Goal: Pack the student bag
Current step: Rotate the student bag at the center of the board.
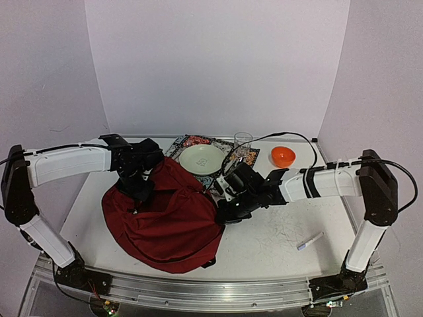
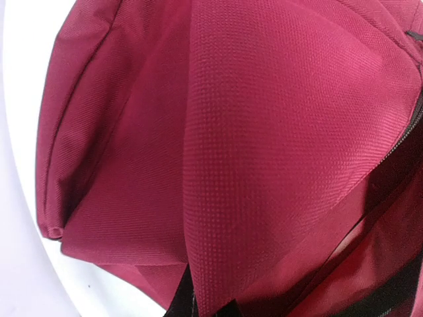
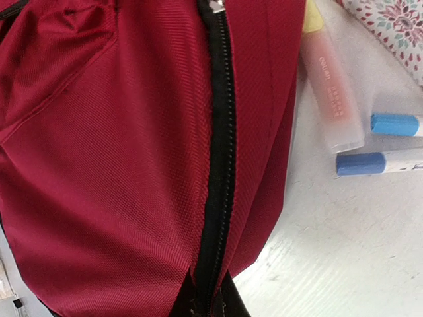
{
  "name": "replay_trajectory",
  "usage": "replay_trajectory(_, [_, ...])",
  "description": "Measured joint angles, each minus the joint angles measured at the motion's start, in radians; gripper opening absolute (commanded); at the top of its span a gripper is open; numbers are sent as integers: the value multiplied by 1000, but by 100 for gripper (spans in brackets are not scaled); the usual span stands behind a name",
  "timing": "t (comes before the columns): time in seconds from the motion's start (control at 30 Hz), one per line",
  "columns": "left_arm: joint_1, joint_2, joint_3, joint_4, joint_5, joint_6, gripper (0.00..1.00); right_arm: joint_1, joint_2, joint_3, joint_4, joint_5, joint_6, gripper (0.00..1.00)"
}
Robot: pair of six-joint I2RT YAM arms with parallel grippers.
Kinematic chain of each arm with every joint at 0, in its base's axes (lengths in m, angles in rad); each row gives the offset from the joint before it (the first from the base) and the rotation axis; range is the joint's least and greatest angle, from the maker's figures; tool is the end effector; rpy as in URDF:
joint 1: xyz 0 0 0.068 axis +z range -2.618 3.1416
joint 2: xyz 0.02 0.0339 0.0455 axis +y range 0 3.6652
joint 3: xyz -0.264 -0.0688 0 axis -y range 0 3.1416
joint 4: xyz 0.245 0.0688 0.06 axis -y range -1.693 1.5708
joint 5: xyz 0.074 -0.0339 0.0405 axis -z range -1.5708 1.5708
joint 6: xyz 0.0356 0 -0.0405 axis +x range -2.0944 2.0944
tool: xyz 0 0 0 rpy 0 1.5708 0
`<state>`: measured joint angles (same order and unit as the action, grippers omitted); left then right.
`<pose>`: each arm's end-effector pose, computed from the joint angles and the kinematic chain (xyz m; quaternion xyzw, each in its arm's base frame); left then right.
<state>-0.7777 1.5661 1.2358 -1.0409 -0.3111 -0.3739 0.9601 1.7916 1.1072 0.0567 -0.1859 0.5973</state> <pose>0.2153 -0.1967 0.2490 0.1820 0.9661 0.0757 0.1665 0.2204 0.3264 0.1987 -0.2015 0.8649 0.3765 0.2639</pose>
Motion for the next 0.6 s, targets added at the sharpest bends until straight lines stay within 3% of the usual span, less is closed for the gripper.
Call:
replay_trajectory(0.23, [-1,-94,1,-37,50,-92,0,-93,3,39,-25,4,-52,0])
replay_trajectory(0.4, [0,-162,1,-56,122,-135,0,-127,72,163,-80,8,-106,1])
replay_trajectory(0.5, [0,-180,2,-70,133,-155,0,-131,131,233,-96,0,-129,9])
replay_trajectory(0.6, [0,-186,2,-83,135,-172,0,-131,151,255,-105,-5,-139,34])
